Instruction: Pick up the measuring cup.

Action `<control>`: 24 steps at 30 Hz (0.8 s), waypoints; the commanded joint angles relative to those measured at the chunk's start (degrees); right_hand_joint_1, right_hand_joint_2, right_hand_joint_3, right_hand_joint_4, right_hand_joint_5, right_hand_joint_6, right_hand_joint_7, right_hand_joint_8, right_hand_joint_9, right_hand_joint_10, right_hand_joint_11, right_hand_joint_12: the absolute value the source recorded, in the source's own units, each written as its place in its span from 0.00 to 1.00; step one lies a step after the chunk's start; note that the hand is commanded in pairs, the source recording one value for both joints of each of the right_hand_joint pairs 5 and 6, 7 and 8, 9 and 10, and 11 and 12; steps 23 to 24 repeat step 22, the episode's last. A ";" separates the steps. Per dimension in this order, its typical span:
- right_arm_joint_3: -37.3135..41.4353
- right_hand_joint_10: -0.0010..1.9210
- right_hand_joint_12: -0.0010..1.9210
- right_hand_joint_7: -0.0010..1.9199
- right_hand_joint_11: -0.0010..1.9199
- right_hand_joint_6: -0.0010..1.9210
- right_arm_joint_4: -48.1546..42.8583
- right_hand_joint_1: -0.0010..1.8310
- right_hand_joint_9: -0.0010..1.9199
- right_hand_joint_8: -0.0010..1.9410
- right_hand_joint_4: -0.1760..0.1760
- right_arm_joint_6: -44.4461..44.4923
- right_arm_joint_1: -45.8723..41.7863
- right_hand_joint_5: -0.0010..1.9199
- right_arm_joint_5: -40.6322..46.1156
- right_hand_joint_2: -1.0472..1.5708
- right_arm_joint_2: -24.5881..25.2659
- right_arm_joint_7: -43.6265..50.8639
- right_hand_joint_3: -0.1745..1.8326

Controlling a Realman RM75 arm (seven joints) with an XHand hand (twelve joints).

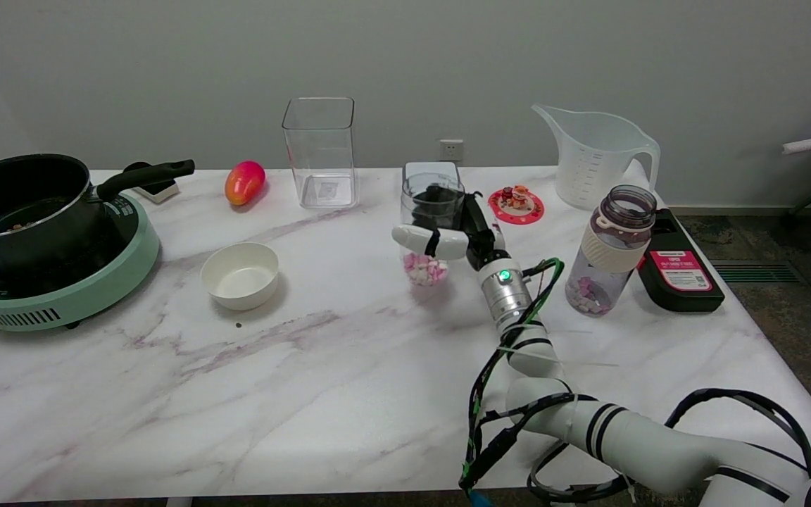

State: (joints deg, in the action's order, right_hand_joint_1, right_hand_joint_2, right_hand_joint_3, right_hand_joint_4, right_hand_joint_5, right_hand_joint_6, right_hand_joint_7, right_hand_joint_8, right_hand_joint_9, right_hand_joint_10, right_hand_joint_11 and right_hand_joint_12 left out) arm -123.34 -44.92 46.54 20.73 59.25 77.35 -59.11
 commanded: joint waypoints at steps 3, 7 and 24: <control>1.52 0.72 0.59 0.80 0.59 0.78 -16.37 0.71 0.72 0.79 0.50 -3.56 8.06 0.78 -0.42 0.79 -4.87 2.00 0.32; 5.15 0.72 0.60 0.81 0.60 0.78 -22.98 0.71 0.72 0.80 0.50 -8.32 11.26 0.78 -0.11 0.81 -8.62 5.23 0.31; 32.27 0.73 0.60 0.81 0.61 0.78 -36.16 0.72 0.74 0.80 0.50 -34.33 13.60 0.78 0.14 0.81 -23.98 12.03 0.32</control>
